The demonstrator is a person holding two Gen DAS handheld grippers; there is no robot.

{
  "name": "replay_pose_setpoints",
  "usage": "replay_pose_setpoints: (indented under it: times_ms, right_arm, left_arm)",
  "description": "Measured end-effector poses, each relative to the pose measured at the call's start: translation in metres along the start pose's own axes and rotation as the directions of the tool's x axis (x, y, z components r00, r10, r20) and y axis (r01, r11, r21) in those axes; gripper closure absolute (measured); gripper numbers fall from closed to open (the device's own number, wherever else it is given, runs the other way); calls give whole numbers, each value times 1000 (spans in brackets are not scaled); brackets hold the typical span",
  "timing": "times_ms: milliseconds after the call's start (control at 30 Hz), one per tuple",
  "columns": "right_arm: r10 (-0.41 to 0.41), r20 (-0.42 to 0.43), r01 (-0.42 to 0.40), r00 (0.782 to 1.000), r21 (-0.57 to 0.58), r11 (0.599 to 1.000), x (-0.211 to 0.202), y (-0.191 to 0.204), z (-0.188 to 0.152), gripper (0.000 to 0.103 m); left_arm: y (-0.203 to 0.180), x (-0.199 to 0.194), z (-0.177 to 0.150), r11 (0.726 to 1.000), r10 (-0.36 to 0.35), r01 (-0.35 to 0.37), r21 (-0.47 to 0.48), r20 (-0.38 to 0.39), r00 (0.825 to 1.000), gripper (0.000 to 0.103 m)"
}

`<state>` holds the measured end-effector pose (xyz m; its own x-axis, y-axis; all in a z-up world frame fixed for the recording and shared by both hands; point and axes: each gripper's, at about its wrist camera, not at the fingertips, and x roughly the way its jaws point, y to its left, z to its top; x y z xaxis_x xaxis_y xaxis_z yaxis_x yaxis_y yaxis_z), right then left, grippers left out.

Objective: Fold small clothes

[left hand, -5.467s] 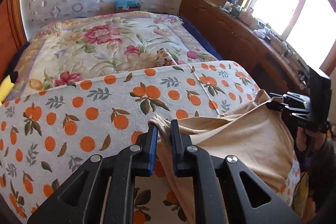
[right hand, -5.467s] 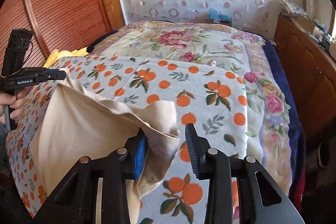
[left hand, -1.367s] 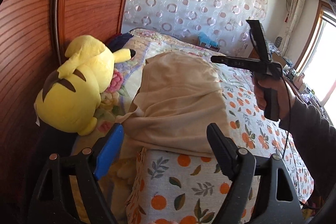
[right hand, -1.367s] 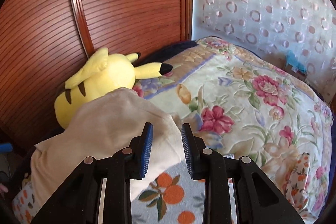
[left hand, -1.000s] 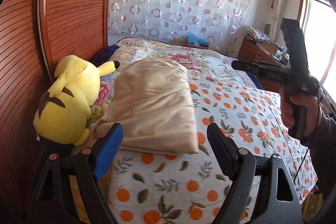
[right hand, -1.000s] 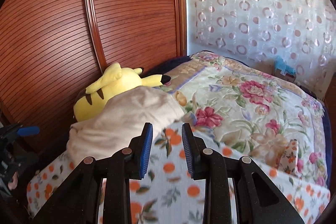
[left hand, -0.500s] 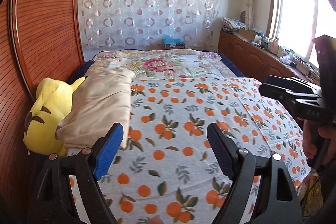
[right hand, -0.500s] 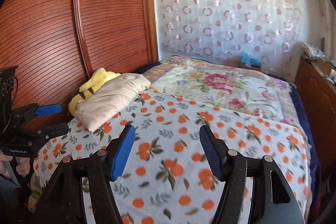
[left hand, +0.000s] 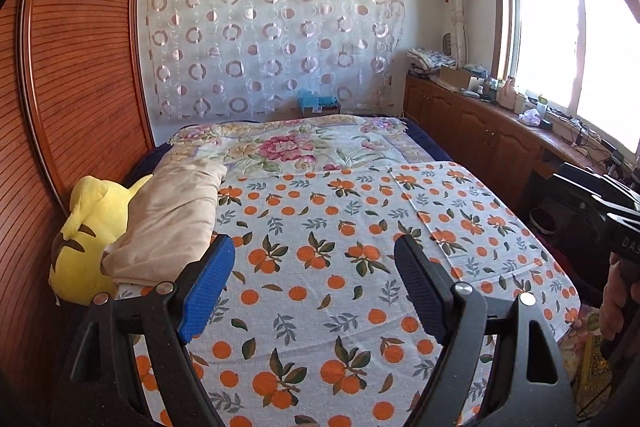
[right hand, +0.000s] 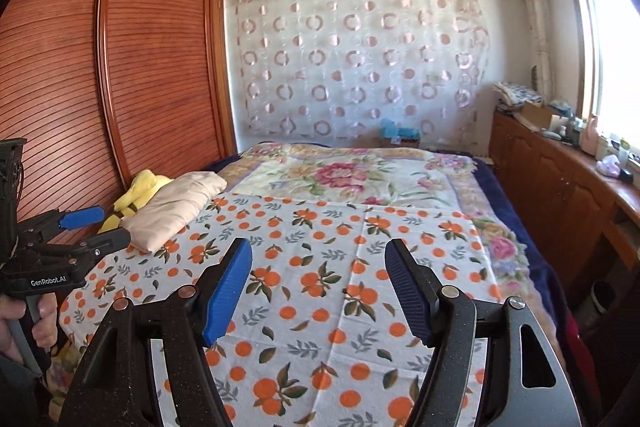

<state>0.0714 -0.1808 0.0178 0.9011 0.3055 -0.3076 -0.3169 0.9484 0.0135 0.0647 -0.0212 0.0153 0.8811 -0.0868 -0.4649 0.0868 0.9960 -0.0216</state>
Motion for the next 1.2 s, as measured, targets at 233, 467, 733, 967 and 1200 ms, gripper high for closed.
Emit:
replay_pose_setpoints:
  times_ms: [233,467,733,967,1200]
  right_arm:
    - [-31,30,30,999,20,999,-22,18,-16,32]
    - [-45,41,44,998,32,999,-24,17,-24,32]
    - [-36,44,34,998,41,999,-19,2,-21,32]
    - [-35,49,33,998,33,999,-18,-2,-20,32]
    - [-28,53,27,998,25,999,-17,-5,-22,32]
  left_arm:
    - [-7,-19,7,1000,9,-10,14,46,999,21]
    - [-9,-27,6,1000,10,-11,15,64,998,21]
    - [-11,-31,5,1000,6,-6,8,68,998,21]
    - [-12,-32,4,1000,8,-8,4,68,998,21]
    - [-14,-32,2,1000,7,-7,3,68,998,21]
